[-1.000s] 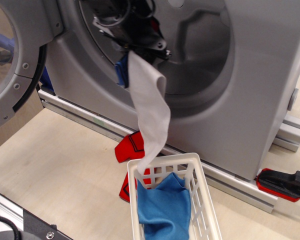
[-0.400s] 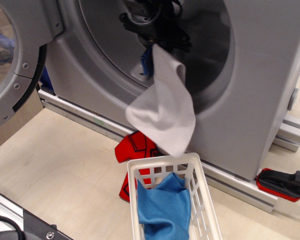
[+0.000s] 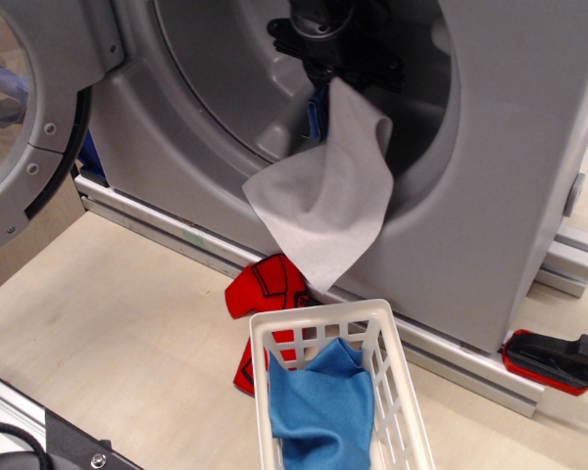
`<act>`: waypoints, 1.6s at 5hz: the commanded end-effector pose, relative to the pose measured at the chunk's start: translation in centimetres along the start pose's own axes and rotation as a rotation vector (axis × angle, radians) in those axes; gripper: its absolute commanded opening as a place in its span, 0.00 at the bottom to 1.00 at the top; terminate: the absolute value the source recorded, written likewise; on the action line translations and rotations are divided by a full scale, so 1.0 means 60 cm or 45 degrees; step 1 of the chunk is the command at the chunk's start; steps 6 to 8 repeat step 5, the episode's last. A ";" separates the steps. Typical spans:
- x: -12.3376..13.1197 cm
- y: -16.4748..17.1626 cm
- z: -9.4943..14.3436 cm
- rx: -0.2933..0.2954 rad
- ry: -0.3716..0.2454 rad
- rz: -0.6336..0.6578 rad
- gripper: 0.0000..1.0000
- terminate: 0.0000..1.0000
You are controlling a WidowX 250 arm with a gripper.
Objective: Put clothes in laundry machine
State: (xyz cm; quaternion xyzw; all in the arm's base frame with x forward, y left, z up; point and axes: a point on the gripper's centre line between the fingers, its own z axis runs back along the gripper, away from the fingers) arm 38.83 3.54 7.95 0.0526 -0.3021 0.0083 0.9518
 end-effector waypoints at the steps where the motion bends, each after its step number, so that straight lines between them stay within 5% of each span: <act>1: 0.036 0.004 -0.001 -0.018 -0.098 0.046 1.00 0.00; 4: 0.021 0.005 0.013 -0.040 0.017 0.078 1.00 0.00; 5: 0.008 0.007 0.022 -0.077 0.062 0.111 1.00 1.00; 8: 0.008 0.007 0.022 -0.077 0.062 0.111 1.00 1.00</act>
